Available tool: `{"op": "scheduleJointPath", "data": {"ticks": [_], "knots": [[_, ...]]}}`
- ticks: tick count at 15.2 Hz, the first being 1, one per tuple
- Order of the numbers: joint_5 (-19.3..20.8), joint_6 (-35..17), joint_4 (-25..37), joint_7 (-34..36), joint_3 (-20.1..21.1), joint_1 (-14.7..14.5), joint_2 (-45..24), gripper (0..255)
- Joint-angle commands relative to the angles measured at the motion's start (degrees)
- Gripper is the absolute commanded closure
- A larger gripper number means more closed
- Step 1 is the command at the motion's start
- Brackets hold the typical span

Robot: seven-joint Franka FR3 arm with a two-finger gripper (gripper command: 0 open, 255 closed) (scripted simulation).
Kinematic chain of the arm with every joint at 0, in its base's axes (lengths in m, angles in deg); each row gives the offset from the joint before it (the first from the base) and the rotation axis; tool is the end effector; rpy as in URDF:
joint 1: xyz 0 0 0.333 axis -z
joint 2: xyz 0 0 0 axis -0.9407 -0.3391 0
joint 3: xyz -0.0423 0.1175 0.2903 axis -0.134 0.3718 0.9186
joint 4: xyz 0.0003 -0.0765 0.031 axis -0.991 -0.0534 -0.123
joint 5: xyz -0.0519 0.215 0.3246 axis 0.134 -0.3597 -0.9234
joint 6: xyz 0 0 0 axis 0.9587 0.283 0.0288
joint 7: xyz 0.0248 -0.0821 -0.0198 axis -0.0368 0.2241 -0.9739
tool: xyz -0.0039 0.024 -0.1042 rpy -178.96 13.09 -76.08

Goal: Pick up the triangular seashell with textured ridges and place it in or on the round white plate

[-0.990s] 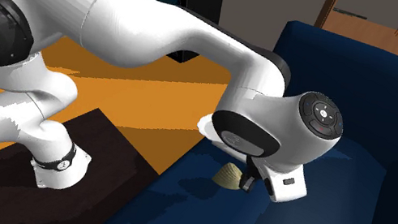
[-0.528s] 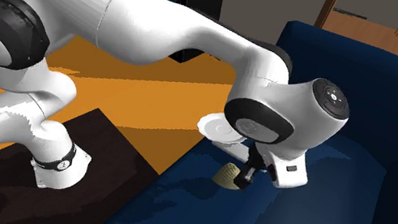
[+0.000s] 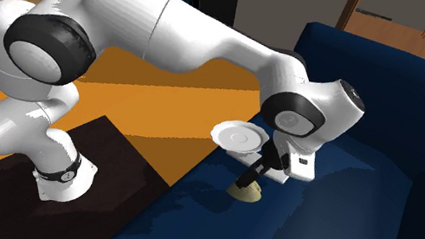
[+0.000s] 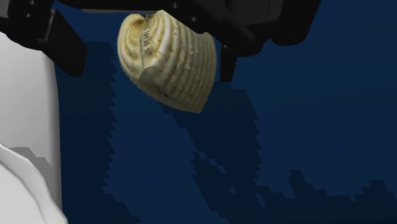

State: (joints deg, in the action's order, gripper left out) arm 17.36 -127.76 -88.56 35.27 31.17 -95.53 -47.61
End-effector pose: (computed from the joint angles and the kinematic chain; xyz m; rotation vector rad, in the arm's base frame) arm 0.5096 0.3753 0.3824 2.9167 0.0207 -0.4609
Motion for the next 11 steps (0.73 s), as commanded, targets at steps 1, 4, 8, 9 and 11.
{"op": "scheduleJointPath", "data": {"ticks": [1, 4, 8, 9, 11], "knots": [[0.0, -1.5, -1.9, 0.2, 0.0, 0.0, 0.3, 0], [0.0, -2.0, -2.4, 0.2, 0.0, 0.1, 0.4, 0], [0.0, -2.0, -2.4, 0.2, 0.0, 0.1, 0.4, 0], [0.0, -2.0, -2.4, 0.2, 0.0, 0.1, 0.4, 0], [0.0, -2.0, -2.4, 0.2, 0.0, 0.1, 0.4, 255]]}}
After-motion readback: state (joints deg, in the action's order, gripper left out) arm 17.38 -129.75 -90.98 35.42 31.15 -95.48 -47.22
